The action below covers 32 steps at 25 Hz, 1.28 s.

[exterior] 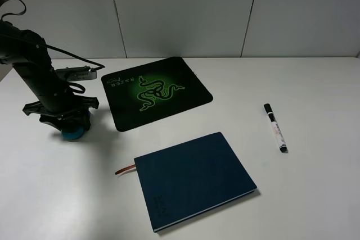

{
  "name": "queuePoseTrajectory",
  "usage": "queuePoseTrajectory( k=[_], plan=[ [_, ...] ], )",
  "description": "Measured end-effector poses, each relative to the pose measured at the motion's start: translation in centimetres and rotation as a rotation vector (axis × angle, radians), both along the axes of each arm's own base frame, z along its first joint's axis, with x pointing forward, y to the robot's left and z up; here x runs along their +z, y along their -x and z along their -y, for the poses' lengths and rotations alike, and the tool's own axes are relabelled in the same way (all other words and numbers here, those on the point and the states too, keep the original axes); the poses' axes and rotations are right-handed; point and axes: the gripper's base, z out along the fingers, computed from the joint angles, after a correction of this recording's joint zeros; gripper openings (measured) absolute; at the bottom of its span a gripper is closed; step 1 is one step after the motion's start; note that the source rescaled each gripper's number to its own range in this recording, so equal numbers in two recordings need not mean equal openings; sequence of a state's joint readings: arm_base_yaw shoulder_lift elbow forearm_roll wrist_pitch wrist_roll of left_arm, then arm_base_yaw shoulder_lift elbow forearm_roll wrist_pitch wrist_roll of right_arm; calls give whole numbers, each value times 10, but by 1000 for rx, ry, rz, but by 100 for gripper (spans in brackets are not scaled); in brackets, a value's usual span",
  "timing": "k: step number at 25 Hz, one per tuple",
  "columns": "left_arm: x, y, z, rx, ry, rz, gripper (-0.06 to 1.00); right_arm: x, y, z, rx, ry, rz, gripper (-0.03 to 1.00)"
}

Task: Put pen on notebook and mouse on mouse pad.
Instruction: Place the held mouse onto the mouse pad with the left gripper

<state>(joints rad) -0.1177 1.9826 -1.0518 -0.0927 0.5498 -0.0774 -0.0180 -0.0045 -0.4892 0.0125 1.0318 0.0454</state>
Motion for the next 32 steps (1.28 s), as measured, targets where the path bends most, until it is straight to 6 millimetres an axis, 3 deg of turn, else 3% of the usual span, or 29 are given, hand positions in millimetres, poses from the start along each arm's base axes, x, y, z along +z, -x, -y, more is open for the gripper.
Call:
queuePoseTrajectory(
  k=[5, 15, 20, 26, 32],
  plan=[
    [11, 0, 0, -3, 2, -12, 0, 0, 0, 0, 0, 0, 0, 100],
    [94, -4, 2, -41, 18, 38, 0, 0, 0, 0, 0, -1, 0, 100],
    [121, -9, 3, -50, 23, 39, 0, 0, 0, 0, 0, -1, 0, 100],
    [138, -17, 21, -105, 23, 103, 0, 0, 0, 0, 0, -1, 0, 100],
    [132, -21, 59, -217, 9, 137, 0, 0, 0, 0, 0, -1, 0, 100]
  ],
)
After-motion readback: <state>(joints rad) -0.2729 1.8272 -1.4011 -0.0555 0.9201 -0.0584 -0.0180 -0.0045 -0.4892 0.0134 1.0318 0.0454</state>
